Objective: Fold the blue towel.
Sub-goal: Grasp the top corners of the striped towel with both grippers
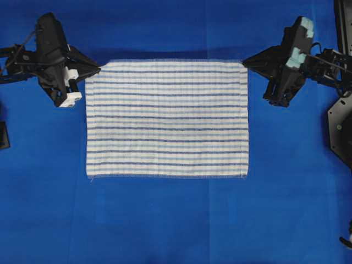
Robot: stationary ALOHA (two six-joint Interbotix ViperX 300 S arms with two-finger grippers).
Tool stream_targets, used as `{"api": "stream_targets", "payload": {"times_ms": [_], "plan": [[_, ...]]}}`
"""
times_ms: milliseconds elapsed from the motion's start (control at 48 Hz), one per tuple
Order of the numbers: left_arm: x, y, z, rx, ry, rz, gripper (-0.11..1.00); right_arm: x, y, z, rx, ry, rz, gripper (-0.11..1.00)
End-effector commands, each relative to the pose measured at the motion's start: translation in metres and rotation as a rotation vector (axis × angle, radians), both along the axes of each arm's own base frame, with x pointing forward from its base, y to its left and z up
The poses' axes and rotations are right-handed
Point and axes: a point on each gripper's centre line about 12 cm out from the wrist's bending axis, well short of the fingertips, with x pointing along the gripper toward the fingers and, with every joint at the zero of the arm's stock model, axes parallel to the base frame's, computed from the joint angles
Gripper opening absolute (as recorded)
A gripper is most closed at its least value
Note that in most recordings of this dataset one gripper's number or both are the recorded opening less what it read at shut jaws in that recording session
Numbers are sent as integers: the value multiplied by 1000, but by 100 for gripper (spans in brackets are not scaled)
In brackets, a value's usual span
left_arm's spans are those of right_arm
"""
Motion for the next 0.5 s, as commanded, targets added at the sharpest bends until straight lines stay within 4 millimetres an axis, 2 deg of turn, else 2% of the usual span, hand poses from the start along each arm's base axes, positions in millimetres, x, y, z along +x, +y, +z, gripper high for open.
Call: {"api": "stream_targets", "payload": {"times_ms": [0, 125, 479], "plan": [[1, -3, 10, 3, -36, -7, 5, 0, 5, 10, -3, -29, 12, -4], [5, -18, 12, 3, -41, -63, 5, 1, 15, 12, 17, -35, 41, -4], [14, -72, 12, -33, -51, -242, 5, 7, 65, 11, 136, -55, 171, -4]]}}
